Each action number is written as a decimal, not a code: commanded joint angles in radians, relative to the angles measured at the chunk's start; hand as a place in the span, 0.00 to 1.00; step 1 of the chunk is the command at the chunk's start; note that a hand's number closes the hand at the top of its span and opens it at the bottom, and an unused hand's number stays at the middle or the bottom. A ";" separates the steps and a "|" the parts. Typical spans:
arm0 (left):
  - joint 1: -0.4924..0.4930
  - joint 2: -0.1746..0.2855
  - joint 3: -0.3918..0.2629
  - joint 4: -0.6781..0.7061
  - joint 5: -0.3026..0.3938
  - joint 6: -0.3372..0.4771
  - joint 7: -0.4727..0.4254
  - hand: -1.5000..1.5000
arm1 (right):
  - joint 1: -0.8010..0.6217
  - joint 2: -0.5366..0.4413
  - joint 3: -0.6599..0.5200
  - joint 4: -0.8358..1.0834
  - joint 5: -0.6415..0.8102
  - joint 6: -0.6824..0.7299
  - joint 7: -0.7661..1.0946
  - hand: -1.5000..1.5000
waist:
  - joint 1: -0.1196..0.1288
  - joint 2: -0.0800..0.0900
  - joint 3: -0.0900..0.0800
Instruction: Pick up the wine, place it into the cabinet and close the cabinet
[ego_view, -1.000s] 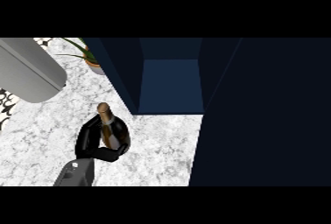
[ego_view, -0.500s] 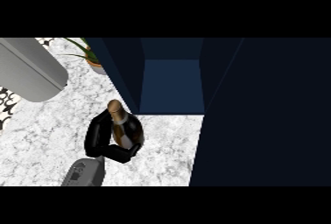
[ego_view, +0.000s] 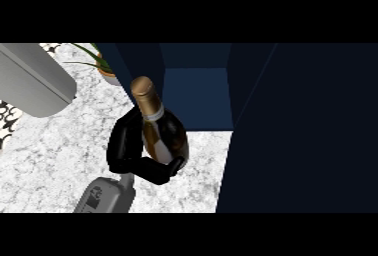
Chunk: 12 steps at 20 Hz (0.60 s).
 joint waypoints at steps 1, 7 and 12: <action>-0.048 -0.001 -0.091 -0.125 0.013 0.139 0.146 1.00 | 0.014 0.011 0.008 -0.119 -0.049 -0.033 0.101 0.00 | -0.004 0.000 -0.001; -0.268 -0.001 -0.104 -0.088 -0.004 0.316 0.303 1.00 | 0.068 0.002 -0.040 -0.109 -0.123 0.017 0.054 0.00 | -0.010 0.003 0.000; -0.380 -0.001 -0.040 0.041 0.028 0.339 0.330 1.00 | 0.003 -0.012 -0.019 -0.078 -0.104 0.004 0.093 0.00 | -0.010 0.005 -0.001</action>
